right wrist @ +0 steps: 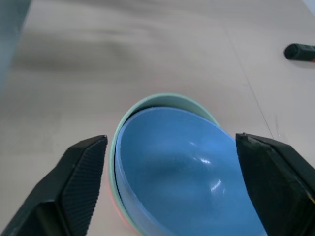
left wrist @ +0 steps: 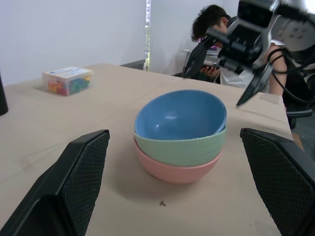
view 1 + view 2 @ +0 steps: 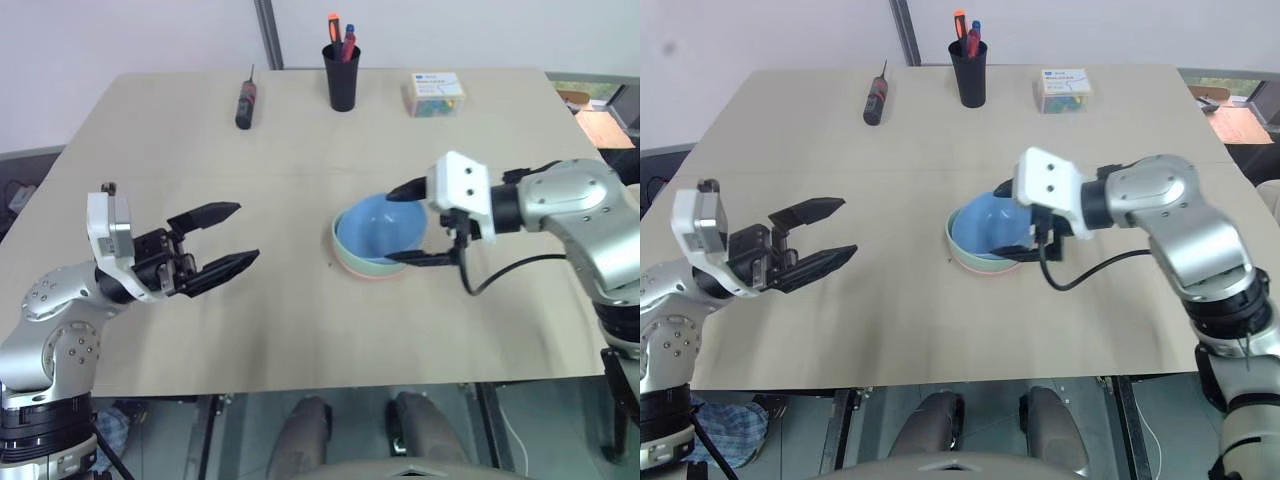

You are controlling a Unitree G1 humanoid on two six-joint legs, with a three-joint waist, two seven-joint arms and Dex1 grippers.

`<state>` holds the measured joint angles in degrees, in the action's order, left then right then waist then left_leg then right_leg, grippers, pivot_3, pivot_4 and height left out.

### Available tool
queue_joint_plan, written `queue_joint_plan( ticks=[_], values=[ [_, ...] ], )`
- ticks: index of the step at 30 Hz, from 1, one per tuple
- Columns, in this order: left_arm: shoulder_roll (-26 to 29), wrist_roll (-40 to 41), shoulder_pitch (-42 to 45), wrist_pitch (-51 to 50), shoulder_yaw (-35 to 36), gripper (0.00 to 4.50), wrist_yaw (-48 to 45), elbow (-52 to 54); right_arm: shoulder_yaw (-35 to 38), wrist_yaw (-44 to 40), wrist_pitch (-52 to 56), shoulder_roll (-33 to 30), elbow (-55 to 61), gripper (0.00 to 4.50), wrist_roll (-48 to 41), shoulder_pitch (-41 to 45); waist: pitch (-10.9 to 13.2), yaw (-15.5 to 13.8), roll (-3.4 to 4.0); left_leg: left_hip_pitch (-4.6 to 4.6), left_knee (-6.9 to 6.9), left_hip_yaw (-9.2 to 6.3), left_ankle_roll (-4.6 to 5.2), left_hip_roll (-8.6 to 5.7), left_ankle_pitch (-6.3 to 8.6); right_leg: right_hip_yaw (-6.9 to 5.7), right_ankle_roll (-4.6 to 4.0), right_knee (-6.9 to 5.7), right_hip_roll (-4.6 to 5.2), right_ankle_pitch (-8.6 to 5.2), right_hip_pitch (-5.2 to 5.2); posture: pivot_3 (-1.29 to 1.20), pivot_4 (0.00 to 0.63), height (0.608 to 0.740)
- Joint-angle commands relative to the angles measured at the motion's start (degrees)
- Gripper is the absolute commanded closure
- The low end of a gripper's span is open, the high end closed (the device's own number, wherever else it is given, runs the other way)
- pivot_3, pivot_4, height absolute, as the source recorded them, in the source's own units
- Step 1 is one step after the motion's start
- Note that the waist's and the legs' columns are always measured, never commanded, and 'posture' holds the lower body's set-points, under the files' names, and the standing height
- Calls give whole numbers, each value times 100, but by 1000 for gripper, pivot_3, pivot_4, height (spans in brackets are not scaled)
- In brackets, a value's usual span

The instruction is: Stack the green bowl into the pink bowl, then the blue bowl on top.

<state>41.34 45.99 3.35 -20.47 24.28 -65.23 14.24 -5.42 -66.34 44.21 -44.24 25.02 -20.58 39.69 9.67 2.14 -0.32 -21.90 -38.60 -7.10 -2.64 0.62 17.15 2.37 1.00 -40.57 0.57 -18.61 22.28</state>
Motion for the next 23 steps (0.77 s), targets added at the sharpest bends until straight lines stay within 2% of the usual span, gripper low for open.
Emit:
queue_joint_plan(
  ticks=[1, 6, 11, 14, 23],
  values=[
    [-106, 16, -316, -104, 280, 0, 639, 643, 1047, -21, 180, -179, 349, 86, -675, -768, -1, 0, -3, 1, 0, -1, 1, 1, 0, 0, 0, 0, 0, 0, -2, 0, 150, 740],
    [-99, -56, -914, -666, 329, 0, 1620, 1212, 2336, -435, -712, -231, 57, 86, -1112, -2328, 1, -13, -2, 6, 9, -6, 5, 2, 3, 6, 0, 15, 1, 0, -15, 0, 150, 740],
    [-252, -147, -1288, -575, 313, 0, 1874, 1503, 2918, -804, -1459, -350, -604, 86, -1131, -3330, 2, 0, -4, 53, 9, 10, 6, -2, 3, 7, 1, -1, -4, -1, -53, 0, 150, 740],
    [-321, -104, -1255, -538, 256, 0, 1869, 1492, 3109, -781, -1930, -259, -904, 86, -1209, -3449, 6, -6, -5, 99, 22, 23, 6, -3, 3, 16, 2, 4, -7, -2, -87, 0, 150, 740],
    [-171, -357, -1250, -345, 346, 0, 1626, 1236, 3039, -988, -2297, -476, -1358, 86, -1300, -3664, 6, 1, -6, 104, 23, 37, 6, 2, 3, 32, 2, 3, -42, -2, -86, 0, 150, 740]
  ],
)
